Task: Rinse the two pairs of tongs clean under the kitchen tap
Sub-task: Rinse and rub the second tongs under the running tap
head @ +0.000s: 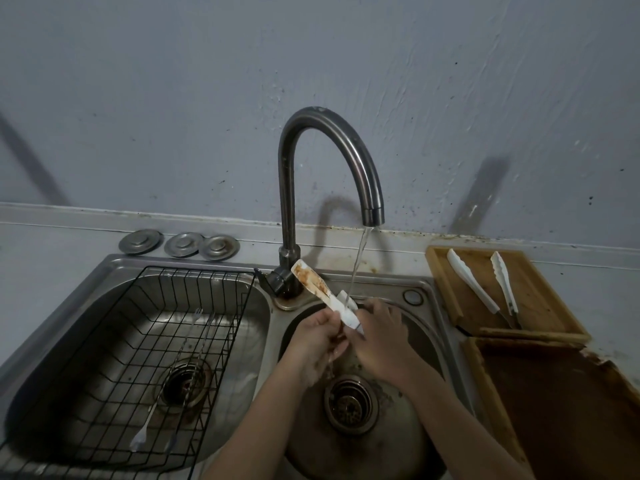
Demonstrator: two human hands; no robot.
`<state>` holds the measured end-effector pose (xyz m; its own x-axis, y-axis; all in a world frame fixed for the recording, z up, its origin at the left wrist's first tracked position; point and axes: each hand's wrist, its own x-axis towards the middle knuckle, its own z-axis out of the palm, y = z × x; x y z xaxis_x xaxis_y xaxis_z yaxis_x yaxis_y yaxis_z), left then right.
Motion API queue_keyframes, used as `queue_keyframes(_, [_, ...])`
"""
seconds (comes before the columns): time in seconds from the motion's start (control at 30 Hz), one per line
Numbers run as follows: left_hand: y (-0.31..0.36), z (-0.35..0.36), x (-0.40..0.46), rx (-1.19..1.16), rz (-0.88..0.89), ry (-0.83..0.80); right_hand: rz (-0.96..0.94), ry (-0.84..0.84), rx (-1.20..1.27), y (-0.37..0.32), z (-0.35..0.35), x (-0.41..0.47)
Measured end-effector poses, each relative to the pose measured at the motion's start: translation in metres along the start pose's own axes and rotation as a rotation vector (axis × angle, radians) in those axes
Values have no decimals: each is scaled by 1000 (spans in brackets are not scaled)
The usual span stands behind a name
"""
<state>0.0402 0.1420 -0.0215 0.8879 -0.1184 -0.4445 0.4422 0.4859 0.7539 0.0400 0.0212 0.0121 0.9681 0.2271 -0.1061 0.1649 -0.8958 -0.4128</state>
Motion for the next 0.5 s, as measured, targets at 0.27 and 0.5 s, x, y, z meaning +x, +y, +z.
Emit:
queue_keyframes(0.27, [8,1,-6,-8,-18,-82,-107,187,296,5,-5,-3])
queue_keyframes(0.5, [2,15,-7,-145,-31,13,-58,297,289,6,1,2])
